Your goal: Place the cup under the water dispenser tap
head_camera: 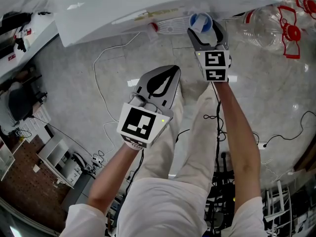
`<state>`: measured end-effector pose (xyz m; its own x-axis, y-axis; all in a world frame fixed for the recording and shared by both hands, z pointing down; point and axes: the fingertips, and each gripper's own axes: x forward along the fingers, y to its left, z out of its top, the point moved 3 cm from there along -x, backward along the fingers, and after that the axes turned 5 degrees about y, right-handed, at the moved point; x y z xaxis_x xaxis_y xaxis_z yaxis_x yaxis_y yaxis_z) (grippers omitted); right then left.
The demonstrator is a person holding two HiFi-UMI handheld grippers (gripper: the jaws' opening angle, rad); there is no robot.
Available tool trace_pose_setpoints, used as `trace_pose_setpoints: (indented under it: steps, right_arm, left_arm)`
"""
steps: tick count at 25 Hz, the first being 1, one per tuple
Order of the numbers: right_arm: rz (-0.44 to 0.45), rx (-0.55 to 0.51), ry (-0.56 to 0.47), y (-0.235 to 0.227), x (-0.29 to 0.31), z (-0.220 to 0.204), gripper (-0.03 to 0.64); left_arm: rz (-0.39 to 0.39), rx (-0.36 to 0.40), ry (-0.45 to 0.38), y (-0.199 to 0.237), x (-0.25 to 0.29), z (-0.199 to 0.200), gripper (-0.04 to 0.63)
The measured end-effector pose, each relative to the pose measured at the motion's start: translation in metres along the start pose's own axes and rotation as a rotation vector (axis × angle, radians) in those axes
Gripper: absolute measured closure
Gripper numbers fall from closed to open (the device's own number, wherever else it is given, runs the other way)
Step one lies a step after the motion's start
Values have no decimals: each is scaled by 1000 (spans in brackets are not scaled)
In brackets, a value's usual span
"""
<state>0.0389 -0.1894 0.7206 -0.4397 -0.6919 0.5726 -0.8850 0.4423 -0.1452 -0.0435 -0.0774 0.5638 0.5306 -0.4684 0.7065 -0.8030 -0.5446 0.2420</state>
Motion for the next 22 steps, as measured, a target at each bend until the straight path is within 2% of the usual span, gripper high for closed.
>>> trace_pose_setpoints:
  steps: [16,22]
  right_arm:
    - [-23,20,11,4,-34,7,275]
    - [-40,3,23,5,-55,13,349]
  left_arm:
    - [-3,8,-16,-7,-14,12,595]
    - [-3,5,-24,-9,-24,19,595]
